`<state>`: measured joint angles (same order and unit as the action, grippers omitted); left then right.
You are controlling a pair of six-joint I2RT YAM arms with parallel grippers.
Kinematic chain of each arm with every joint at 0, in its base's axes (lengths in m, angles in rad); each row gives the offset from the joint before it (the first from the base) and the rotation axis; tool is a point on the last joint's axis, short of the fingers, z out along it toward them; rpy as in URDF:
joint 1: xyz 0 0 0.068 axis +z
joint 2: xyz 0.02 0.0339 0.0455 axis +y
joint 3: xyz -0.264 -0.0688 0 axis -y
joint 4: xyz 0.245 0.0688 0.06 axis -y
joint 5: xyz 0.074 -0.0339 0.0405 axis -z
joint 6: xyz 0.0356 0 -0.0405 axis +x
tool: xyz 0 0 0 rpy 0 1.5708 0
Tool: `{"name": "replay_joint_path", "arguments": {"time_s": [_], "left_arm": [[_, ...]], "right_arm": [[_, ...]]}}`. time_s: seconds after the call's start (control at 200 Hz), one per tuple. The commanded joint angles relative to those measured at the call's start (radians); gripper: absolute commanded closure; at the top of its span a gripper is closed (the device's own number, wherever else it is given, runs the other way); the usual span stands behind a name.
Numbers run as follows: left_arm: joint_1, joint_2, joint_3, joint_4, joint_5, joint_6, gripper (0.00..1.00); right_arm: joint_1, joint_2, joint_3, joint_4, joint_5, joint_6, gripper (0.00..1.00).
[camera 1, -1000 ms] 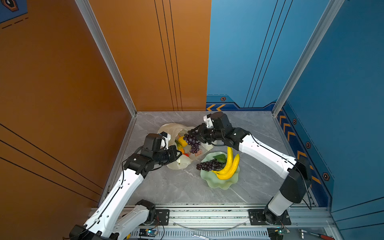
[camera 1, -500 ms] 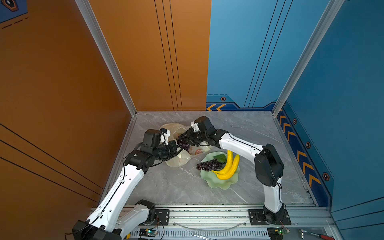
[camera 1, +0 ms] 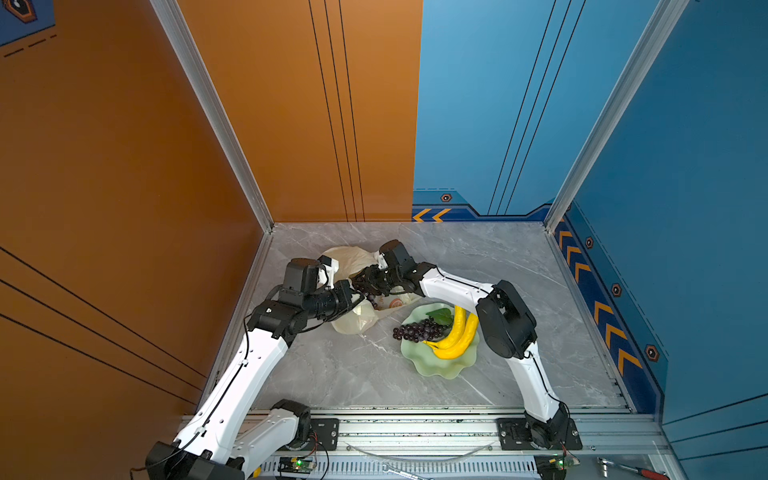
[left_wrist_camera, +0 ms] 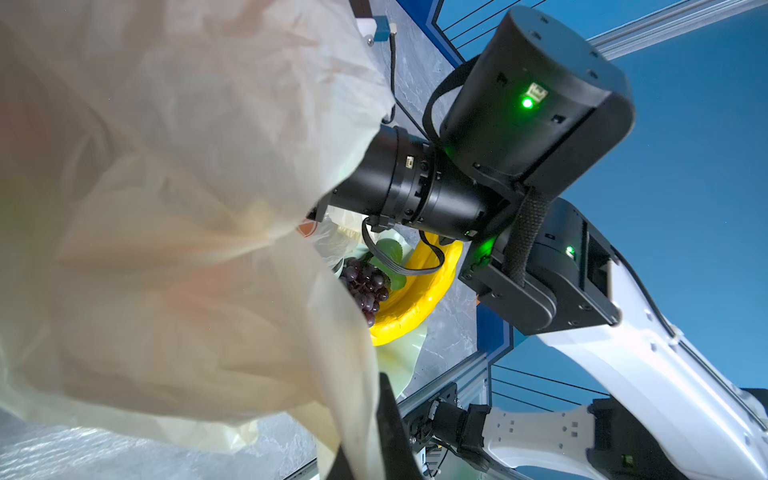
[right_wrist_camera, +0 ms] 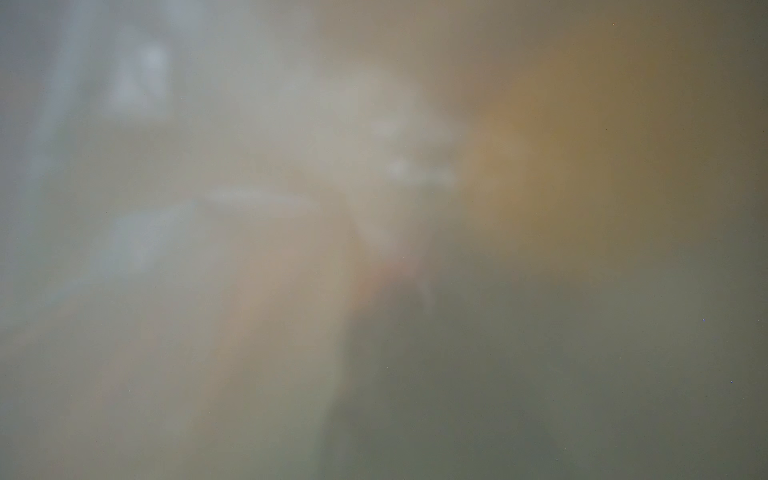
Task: Place the fruits into the plastic bag
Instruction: 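Lower the grapes into the bag held open by the left gripper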
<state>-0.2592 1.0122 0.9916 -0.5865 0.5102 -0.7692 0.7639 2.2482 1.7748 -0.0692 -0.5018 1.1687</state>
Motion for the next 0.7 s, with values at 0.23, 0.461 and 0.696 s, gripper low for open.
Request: {"name": "replay_joint_path", "arguments": {"time_s": [0.23, 0.461, 0.696], "left_arm": [[0.031, -0.034, -0.013, 0.012, 0.029, -0.010, 1.00], [0.033, -0.036, -0.013, 0.012, 0.029, -0.009, 1.00], [0.034, -0.043, -0.015, 0.012, 0.028, -0.012, 1.00]], "right_arm": [[0.018, 0.044, 0.076, -0.054, -0.001, -0.041, 0.35], [0.004, 0.014, 0.078, -0.125, 0.016, -0.097, 0.06], [-0.010, -0.022, 0.079, -0.220, 0.038, -0.159, 0.00]]}}
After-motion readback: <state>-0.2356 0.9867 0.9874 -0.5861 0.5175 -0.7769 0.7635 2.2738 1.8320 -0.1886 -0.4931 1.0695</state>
